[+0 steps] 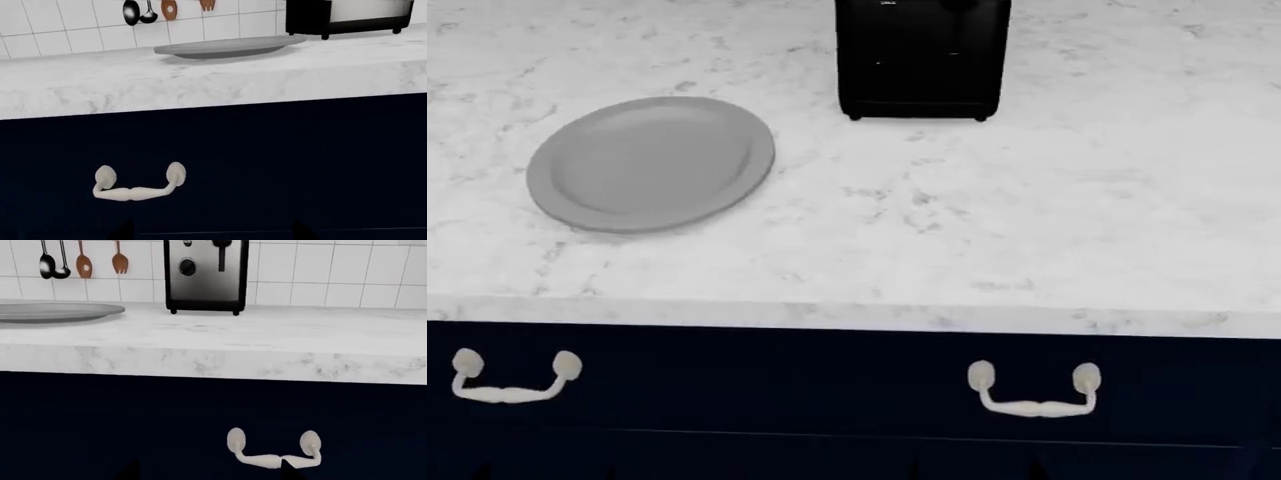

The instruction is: Place the toasted item on a plate.

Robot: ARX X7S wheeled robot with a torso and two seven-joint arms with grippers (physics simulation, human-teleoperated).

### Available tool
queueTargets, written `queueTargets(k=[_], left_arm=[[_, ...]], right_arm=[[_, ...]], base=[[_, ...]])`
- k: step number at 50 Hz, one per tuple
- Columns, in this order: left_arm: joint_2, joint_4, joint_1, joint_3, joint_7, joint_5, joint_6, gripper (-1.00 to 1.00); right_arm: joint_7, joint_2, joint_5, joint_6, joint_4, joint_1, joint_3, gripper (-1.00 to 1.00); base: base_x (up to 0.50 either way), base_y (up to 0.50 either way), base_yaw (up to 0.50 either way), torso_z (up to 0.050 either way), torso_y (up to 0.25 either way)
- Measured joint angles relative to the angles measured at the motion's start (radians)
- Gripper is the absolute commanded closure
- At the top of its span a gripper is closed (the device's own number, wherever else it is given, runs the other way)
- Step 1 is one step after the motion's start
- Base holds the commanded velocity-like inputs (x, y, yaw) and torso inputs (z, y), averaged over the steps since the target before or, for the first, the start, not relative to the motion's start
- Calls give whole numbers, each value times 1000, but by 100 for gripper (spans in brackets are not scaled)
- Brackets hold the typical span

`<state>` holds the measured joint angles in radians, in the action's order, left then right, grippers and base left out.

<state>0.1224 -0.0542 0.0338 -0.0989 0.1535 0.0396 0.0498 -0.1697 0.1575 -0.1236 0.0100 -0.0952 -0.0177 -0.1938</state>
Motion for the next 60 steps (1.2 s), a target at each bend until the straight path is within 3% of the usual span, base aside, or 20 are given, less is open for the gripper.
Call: queueTargets(k=[13, 30, 42, 60], left_arm=[[9, -4, -6, -15, 7, 13, 4, -100], [24, -50, -9, -29, 15, 34, 46, -100], [59, -214, -81, -31, 14, 54, 234, -100], [113, -376, -291, -12, 4, 95, 543, -100]], right_arm=[[-8, 9, -8, 5, -8, 3, -9, -100], [-32, 20, -16, 56, -49, 11, -15, -100], [-49, 57, -25, 235, -199, 83, -13, -100], [-39, 135, -104, 538, -434, 242, 40, -100]], base=[[0, 498, 0, 0, 0], [0, 2, 0, 0, 0], [0, 0, 0, 0, 0], [0, 0, 0, 0, 0]])
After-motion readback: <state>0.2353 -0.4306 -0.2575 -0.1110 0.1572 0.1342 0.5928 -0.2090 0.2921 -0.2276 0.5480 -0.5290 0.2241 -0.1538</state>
